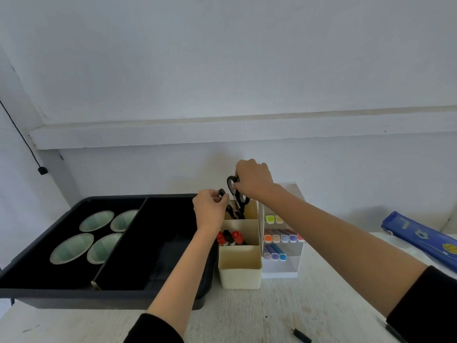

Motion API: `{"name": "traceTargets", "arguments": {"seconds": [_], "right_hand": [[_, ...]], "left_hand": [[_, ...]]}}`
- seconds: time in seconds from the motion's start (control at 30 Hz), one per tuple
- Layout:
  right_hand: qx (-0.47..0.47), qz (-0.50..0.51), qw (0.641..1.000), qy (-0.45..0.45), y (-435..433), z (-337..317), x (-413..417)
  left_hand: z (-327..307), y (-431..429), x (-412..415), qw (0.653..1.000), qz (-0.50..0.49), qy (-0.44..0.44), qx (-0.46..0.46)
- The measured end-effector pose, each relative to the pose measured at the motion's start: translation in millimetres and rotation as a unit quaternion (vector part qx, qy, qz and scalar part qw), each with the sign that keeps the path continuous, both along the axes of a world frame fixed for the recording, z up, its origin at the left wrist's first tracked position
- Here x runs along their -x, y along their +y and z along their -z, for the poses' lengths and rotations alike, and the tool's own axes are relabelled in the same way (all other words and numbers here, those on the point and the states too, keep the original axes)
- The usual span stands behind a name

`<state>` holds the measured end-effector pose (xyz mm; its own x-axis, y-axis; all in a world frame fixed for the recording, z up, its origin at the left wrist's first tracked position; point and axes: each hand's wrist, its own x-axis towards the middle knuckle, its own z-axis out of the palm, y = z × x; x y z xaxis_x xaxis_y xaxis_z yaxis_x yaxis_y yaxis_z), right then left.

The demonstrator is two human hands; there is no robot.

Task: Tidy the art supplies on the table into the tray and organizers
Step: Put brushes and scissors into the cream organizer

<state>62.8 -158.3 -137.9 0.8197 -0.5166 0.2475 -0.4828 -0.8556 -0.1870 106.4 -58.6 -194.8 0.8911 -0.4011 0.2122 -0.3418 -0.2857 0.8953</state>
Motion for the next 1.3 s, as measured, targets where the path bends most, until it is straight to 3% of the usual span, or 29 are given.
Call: {"name": "traceTargets", "arguments": {"seconds": [0.17, 0.33, 0.57, 0.7, 0.8, 0.87, 1.03, 1.3], "right_hand": [[-0.108, -0.05, 0.993, -0.028, 8, -2, -2], [-0.135, -0.047, 0.99, -0.019, 16, -2, 0], [-0.068, -0.017, 0.997, -0.024, 24, -15, 24], [-0.041, -0.042, 0.99, -0.127, 44, -25, 56], [-0.131, -0.079, 0.956, -0.249, 70, -22, 87], [-0.191, -0.093, 0.936, -0.281, 89, -12, 107], [-0.294, -0.109, 0.91, -0.271, 123, 33, 145], [-0.345, -0.091, 0.922, -0.149, 160, 118, 175]], "left_hand": [[9, 5, -2, 0.998, 0.004, 0.049, 0.039], [8, 16, -1, 0.996, -0.014, 0.052, 0.07], [4, 47, 15, 0.992, -0.02, 0.077, 0.101], [0, 71, 44, 0.987, -0.025, 0.075, 0.138], [-1, 88, 74, 0.986, -0.015, 0.074, 0.152], [1, 98, 97, 0.982, -0.013, 0.087, 0.164], [24, 125, 151, 0.98, -0.016, 0.108, 0.165], [76, 171, 197, 0.978, -0.113, 0.14, 0.102]]}}
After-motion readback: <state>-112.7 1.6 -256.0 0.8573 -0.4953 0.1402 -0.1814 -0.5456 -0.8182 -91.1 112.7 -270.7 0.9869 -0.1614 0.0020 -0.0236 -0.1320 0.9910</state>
